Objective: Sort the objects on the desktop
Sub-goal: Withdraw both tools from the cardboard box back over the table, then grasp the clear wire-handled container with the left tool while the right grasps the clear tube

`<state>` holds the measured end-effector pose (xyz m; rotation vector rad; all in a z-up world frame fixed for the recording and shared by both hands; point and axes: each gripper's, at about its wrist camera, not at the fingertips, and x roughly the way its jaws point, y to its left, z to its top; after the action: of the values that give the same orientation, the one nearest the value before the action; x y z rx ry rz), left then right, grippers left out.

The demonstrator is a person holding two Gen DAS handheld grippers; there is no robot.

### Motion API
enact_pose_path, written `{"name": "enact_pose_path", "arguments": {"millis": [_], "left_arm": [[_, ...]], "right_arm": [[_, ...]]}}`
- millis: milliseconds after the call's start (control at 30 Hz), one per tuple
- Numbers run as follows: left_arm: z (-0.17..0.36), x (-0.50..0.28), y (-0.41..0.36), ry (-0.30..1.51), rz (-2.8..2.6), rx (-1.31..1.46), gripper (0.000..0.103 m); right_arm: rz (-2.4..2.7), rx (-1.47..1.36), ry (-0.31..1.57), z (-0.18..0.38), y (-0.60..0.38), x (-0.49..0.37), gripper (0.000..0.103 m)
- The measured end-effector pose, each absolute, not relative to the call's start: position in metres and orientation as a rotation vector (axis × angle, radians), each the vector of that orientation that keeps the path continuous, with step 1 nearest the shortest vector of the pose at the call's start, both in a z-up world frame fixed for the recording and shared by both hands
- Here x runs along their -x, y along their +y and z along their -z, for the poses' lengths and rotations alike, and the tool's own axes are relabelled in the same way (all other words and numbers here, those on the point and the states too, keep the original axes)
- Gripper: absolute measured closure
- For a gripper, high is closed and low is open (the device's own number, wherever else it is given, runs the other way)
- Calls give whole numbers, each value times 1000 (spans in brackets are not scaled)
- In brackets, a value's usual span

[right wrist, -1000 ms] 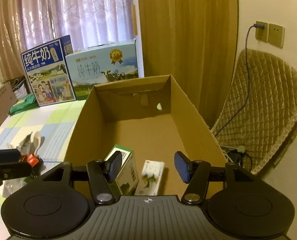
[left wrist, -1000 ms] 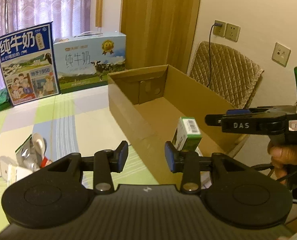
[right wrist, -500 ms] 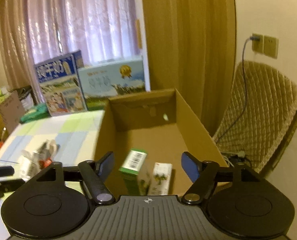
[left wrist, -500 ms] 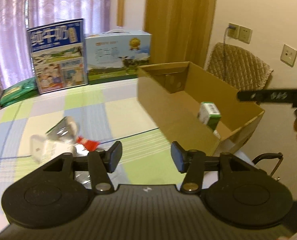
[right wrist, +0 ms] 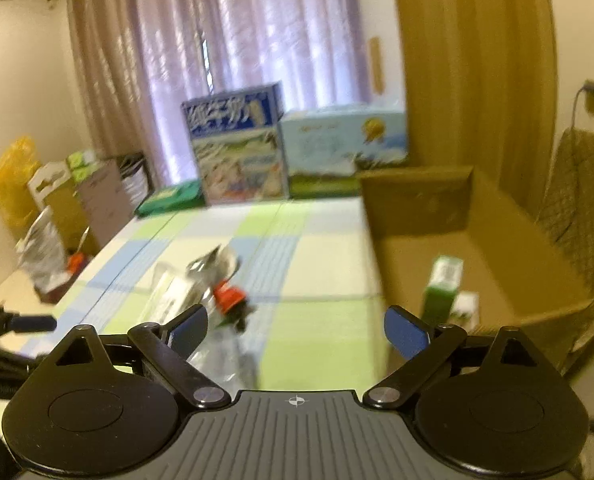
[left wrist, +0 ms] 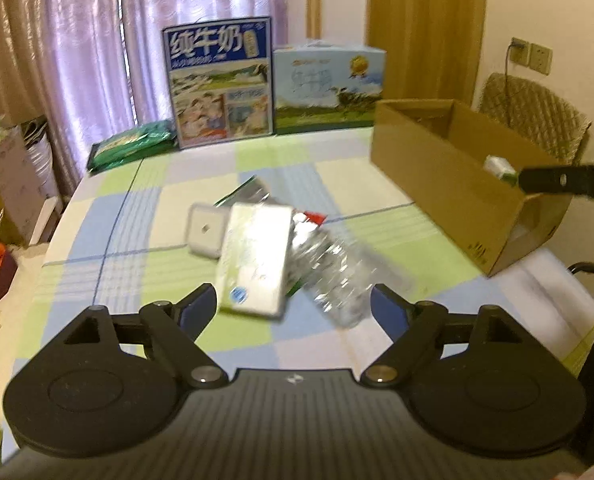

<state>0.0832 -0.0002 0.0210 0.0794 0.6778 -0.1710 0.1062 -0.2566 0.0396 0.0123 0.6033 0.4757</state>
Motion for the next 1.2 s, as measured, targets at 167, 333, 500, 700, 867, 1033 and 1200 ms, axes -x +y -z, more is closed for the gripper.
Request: {"name": "enact_pose_path", "arguments": {"millis": [167, 333, 500, 700, 867, 1033, 1200], "left_arm": [[-5, -81, 10, 703, 172, -80, 22], [13, -87, 10, 723, 188, -81, 22], [32, -98, 8, 736, 218, -72, 22], [56, -114, 2, 760, 260, -85, 22], [71, -125, 1, 789, 286, -61, 22], [77, -128, 0, 803, 306, -56, 22], [81, -136, 1, 816, 309, -29, 22]], "right_arm": [[-496, 20, 684, -6, -230, -106, 10], [-545, 67, 714, 17, -208, -108, 11], [-558, 87, 759, 40, -198, -119, 11], [-575, 132, 789, 61, -190, -134, 20], [-618, 156, 801, 73, -178, -147, 30], [-624, 170, 822, 82, -165, -163, 47], [-609, 157, 843, 85, -164, -169, 66]]}}
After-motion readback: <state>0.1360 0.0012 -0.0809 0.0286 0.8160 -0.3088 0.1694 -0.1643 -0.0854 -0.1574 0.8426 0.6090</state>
